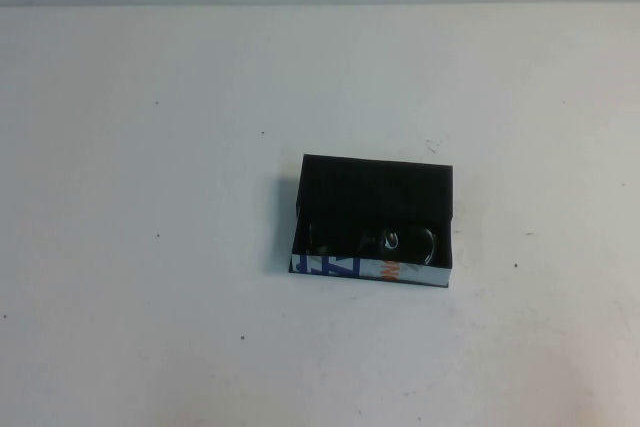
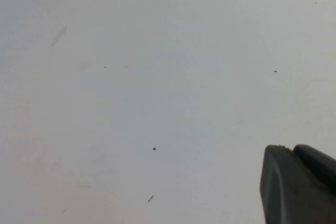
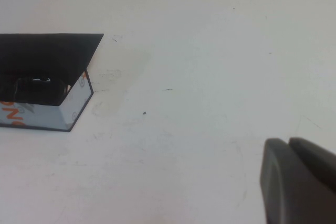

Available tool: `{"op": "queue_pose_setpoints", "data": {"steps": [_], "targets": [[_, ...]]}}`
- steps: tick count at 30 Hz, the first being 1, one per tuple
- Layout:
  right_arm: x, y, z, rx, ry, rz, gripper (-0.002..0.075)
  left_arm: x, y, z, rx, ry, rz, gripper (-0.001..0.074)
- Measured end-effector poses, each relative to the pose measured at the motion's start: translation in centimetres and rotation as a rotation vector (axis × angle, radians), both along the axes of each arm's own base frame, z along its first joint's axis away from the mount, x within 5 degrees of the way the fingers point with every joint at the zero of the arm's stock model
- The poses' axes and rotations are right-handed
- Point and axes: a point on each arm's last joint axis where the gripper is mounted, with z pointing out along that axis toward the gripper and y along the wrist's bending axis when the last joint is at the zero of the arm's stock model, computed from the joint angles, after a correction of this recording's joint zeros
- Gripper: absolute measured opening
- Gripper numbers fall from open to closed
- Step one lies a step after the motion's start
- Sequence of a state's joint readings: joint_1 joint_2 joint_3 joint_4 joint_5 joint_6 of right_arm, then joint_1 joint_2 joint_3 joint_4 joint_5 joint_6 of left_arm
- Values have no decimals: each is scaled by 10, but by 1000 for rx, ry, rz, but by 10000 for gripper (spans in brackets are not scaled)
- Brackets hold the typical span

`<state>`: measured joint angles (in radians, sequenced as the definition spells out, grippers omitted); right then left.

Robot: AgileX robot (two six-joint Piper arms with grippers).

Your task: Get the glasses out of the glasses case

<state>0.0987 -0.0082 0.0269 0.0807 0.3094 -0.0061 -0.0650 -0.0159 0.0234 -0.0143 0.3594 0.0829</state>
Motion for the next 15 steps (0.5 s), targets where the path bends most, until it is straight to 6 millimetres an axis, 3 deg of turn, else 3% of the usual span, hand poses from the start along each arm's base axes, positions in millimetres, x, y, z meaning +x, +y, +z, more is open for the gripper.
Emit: {"op": "queue_pose_setpoints", "data": {"steps": [10, 13, 15], "targets": [[0, 2, 0, 63, 6, 4, -18, 0, 0, 0, 0, 0, 0, -4], [-1, 5, 2, 207, 18, 14, -18, 0, 0, 0, 0, 0, 0, -4], [-1, 9, 5, 395, 22, 20, -18, 0, 0, 0, 0, 0, 0, -4]]}}
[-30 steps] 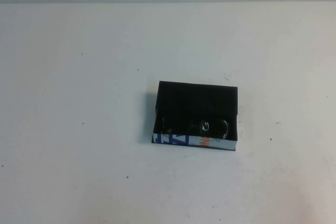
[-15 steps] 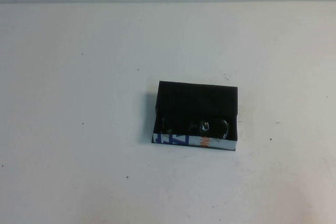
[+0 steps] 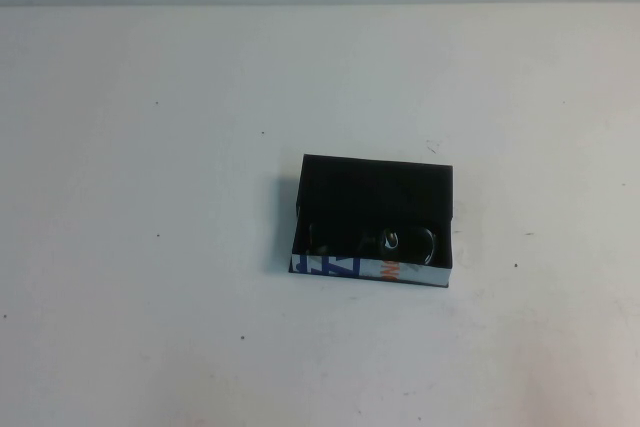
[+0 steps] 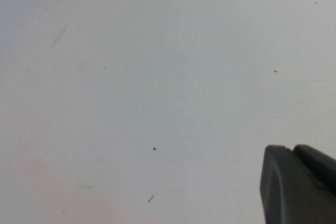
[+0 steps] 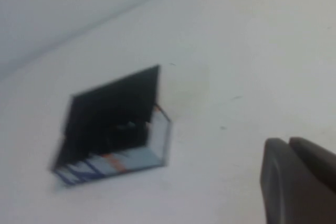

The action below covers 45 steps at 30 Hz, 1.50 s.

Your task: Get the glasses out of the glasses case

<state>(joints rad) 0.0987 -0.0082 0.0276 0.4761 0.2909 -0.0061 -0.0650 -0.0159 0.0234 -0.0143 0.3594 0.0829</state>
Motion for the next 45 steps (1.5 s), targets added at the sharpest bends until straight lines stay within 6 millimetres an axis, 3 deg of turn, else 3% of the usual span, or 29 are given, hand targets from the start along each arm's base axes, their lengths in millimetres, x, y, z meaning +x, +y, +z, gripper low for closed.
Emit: {"op": "queue_pose_setpoints", "data": {"steps": [3, 6, 12, 20, 26, 31, 37, 45], "targets": [[0, 3, 7, 301, -1, -6, -18, 0, 0, 0, 0, 0, 0, -4], [1, 3, 12, 487, -7, -23, -18, 0, 0, 0, 0, 0, 0, -4], [1, 0, 15, 531, -30, -52, -18, 0, 0, 0, 0, 0, 0, -4], [0, 2, 15, 353, -55, -11, -18, 0, 0, 0, 0, 0, 0, -4], [2, 11, 63, 9, -84, 118, -18, 0, 0, 0, 0, 0, 0, -4], [30, 17, 113, -221, 29, 218, -18, 0, 0, 0, 0, 0, 0, -5], [85, 30, 157, -475, 153, 436, -18, 0, 0, 0, 0, 0, 0, -4], [160, 54, 171, -750, 265, 823, -18, 0, 0, 0, 0, 0, 0, -4]]}}
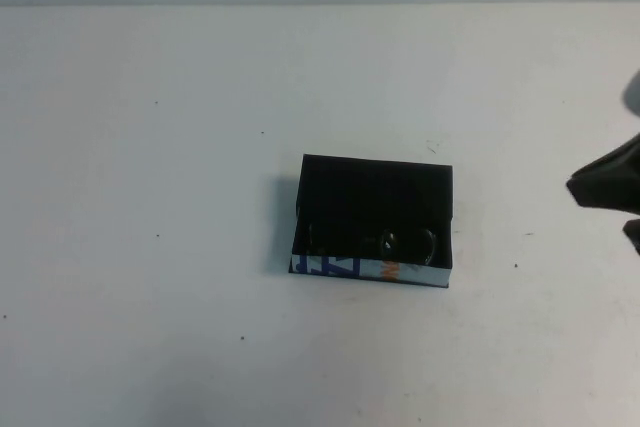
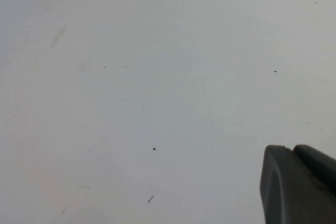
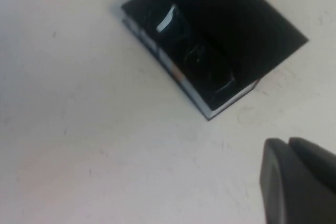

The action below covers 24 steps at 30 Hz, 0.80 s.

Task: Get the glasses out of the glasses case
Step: Pick up the glasses from the glasses case

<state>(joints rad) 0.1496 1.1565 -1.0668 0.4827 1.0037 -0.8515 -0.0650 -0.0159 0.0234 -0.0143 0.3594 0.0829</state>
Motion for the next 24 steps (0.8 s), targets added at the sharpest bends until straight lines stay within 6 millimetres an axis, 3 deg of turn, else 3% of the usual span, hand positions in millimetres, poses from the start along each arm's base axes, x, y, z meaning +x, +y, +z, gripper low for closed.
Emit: {"op": "queue_pose_setpoints", "data": {"steps": [5, 9, 16, 24], "targets": [[33, 37, -14, -242, 84, 303, -18, 0, 0, 0, 0, 0, 0, -4], [59, 67, -29, -408, 127, 422, -18, 0, 0, 0, 0, 0, 0, -4], [105, 115, -61, -547, 149, 495, -18, 0, 0, 0, 0, 0, 0, -4], [126, 148, -83, -543, 157, 487, -18, 0, 0, 0, 0, 0, 0, -4]]}}
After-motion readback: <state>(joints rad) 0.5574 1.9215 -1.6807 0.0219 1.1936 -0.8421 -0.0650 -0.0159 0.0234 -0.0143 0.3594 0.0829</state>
